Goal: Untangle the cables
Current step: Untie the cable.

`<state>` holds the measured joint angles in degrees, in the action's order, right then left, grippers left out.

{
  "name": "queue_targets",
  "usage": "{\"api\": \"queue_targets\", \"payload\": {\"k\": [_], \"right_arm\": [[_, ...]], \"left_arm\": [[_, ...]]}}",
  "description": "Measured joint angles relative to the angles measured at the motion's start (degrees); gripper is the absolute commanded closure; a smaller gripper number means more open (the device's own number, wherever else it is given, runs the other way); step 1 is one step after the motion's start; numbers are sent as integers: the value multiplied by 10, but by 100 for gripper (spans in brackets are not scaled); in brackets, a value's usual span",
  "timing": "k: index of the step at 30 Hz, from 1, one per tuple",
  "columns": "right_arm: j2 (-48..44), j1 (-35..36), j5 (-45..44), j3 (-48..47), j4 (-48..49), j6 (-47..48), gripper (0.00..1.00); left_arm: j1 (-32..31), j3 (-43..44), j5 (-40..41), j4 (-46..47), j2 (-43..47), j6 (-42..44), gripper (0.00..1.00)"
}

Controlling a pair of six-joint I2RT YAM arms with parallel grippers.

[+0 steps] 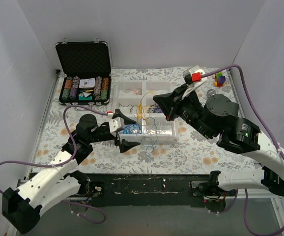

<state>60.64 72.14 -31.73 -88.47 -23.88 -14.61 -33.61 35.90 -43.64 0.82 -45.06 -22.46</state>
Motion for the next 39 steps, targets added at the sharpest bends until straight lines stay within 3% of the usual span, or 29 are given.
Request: {"api": "queue_targets", "payload": {"k": [10, 12, 14, 16, 17, 22, 30, 39], "right_arm": [[66, 0, 73, -76, 63, -1, 99], [73, 0, 83, -82, 70, -2, 99], [79, 0, 90, -86, 75, -3, 99], [80, 0, 94, -86, 76, -2, 99], [80, 0, 94, -86, 76, -2, 99], [71, 0, 70, -87, 76, 14, 99], [58, 0, -21, -145, 74, 81, 99], [91, -6, -123, -215, 103, 201, 99]], "left_arm": [[-37, -8, -20, 145, -115, -142, 3], [-38, -8, -21, 169, -135, -161, 19], [-39, -8, -22, 184, -142, -174, 46], [-40, -8, -25, 193, -142, -179, 75], [-40, -8, -26, 195, -140, -181, 100], [-40, -17, -21, 165, -96, -154, 100], [-40, -92, 19, 56, 67, -89, 100], [-41, -121, 87, -115, 171, 50, 100]]}}
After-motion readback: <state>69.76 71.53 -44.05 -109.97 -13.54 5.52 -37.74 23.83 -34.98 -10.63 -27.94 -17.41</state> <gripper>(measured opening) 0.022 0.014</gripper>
